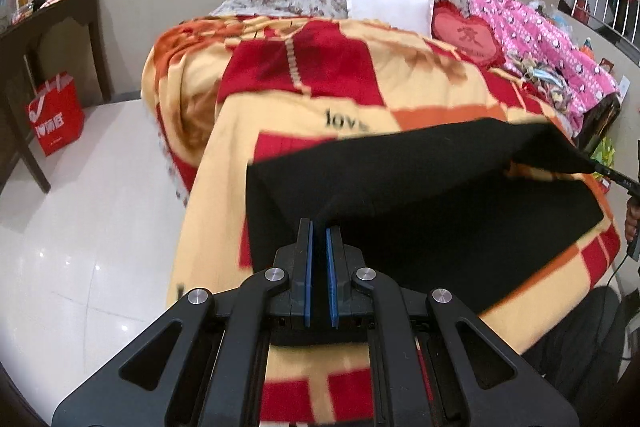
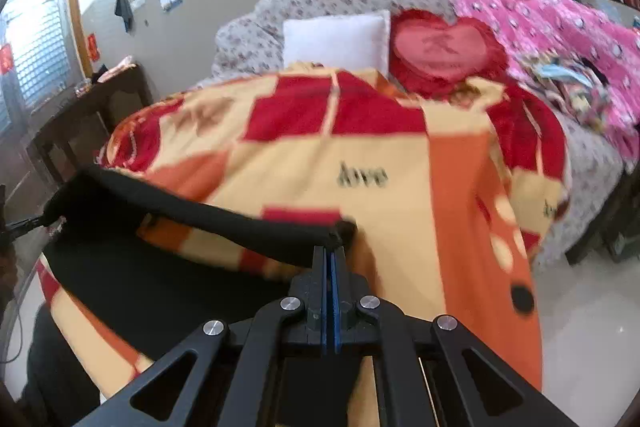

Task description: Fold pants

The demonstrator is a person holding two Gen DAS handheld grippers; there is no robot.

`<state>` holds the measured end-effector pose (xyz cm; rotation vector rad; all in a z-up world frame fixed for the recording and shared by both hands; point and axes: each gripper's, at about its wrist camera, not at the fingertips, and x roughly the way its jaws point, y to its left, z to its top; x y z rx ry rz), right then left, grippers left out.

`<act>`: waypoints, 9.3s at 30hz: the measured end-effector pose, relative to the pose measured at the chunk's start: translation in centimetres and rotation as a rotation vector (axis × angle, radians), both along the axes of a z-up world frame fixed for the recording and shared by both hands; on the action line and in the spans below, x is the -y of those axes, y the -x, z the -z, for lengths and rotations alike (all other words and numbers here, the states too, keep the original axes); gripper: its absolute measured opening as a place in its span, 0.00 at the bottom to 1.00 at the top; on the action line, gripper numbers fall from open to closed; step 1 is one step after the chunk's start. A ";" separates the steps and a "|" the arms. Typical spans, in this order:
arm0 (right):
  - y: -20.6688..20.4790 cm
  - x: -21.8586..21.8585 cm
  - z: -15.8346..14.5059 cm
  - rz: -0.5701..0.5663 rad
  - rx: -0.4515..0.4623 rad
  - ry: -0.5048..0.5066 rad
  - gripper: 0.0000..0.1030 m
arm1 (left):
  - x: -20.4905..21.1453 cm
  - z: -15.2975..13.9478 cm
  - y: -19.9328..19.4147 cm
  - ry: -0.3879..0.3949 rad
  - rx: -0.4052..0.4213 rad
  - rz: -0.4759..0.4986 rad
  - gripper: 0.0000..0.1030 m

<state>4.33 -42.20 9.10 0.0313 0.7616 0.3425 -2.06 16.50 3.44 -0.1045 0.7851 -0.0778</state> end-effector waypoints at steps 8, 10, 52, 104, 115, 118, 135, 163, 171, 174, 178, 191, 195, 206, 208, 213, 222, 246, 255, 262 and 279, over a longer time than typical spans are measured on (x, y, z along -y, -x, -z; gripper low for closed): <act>3.2 1.1 3.0 0.126 -0.015 0.083 0.02 | -2.8 2.4 2.9 0.160 -0.070 -0.098 0.15; 4.1 1.3 2.9 0.180 0.006 0.111 0.02 | -3.6 2.2 3.8 0.239 -0.075 -0.124 0.15; 8.0 -1.1 0.7 0.284 0.016 -0.150 0.04 | -1.8 2.8 1.0 0.544 -0.005 -0.217 0.14; 7.2 3.7 5.6 0.355 -0.183 -0.398 0.03 | 0.0 2.6 4.3 0.194 0.015 -0.192 0.32; 9.1 1.3 0.2 0.463 0.086 -0.103 0.06 | 1.5 -0.3 6.0 0.043 0.201 -0.188 0.36; 8.5 -2.5 -2.2 0.323 0.155 -0.116 0.06 | 3.8 1.5 4.4 0.000 0.131 -0.080 0.36; -4.2 -29.5 4.5 -0.320 -0.174 -0.034 0.00 | 4.1 4.0 2.6 -0.018 0.090 -0.097 0.38; -2.0 -28.8 4.5 -0.327 -0.246 -0.223 0.02 | 9.9 2.2 -2.8 0.132 0.019 -0.024 0.40; -3.6 -13.6 6.2 -0.033 -0.267 -0.429 0.02 | 11.6 3.3 -3.1 0.033 0.017 -0.045 0.44; -3.3 -5.7 6.4 0.106 -0.235 -0.487 0.01 | 11.3 3.3 -3.0 0.059 0.019 -0.047 0.44; -1.6 2.9 6.7 0.329 -0.186 -0.514 0.00 | 10.4 3.4 -2.9 0.135 0.023 -0.047 0.44; 2.8 1.3 3.7 0.189 -0.141 -0.383 0.03 | 10.2 3.3 -2.7 0.159 0.026 -0.038 0.47; 3.8 5.2 6.5 0.292 -0.153 -0.510 0.00 | 10.0 3.3 -2.7 0.176 0.027 -0.033 0.47; 3.5 -0.7 4.5 0.263 -0.129 -0.123 0.03 | 10.5 3.3 -2.7 0.179 0.028 -0.013 0.57; 4.0 0.0 4.3 0.296 -0.124 -0.156 0.03 | 10.4 3.4 -2.7 0.189 0.029 -0.012 0.57; 6.4 -4.6 1.6 0.207 0.000 0.028 0.04 | 10.4 3.4 -2.8 0.200 0.033 -0.005 0.62; 5.8 -8.0 4.3 0.059 -0.108 0.117 0.08 | 10.0 3.4 -2.8 0.261 0.047 0.023 0.76; 5.9 -23.5 4.5 -0.201 -0.014 0.113 0.13 | 16.2 3.6 -2.3 -0.095 0.046 0.067 0.79; 8.0 -17.6 1.1 -0.074 0.057 0.111 0.13 | 16.6 3.8 -1.9 -0.093 0.048 0.067 0.79; 7.0 -8.4 2.4 0.134 -0.035 0.121 0.14 | 16.6 3.8 -1.8 -0.095 0.048 0.067 0.79; 11.7 4.7 3.0 0.500 -0.100 -0.525 0.32 | 16.5 3.5 -1.5 -0.073 0.061 0.066 0.79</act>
